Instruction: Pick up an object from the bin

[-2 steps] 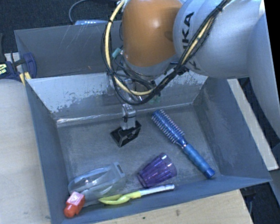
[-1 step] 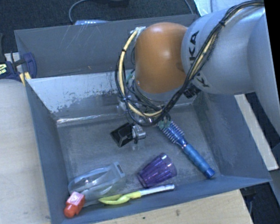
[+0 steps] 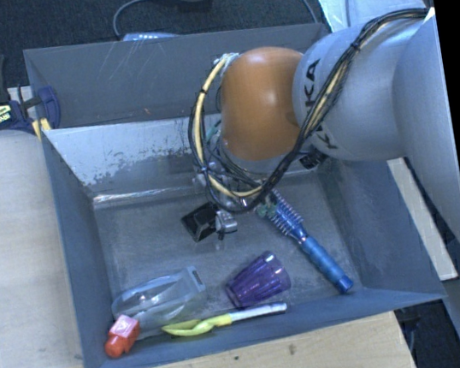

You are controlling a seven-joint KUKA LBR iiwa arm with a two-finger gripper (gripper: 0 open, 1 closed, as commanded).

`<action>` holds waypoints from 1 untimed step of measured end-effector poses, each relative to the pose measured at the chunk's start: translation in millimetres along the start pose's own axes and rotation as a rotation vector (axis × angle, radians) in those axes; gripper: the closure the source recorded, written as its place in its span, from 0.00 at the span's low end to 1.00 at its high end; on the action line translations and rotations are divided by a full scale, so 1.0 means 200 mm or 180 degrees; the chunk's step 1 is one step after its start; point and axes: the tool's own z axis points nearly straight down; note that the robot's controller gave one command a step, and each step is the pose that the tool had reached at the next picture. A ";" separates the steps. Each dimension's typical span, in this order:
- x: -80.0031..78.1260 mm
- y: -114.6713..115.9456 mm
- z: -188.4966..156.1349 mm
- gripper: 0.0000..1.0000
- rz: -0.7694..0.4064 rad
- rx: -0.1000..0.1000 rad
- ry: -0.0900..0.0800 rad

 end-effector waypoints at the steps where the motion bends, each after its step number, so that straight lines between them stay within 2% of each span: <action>1: -0.07 -0.04 0.22 1.00 -0.0691 -0.0002 0.0003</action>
Offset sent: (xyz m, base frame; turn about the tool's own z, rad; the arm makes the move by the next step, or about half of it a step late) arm 0.0000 0.0000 0.0000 0.0000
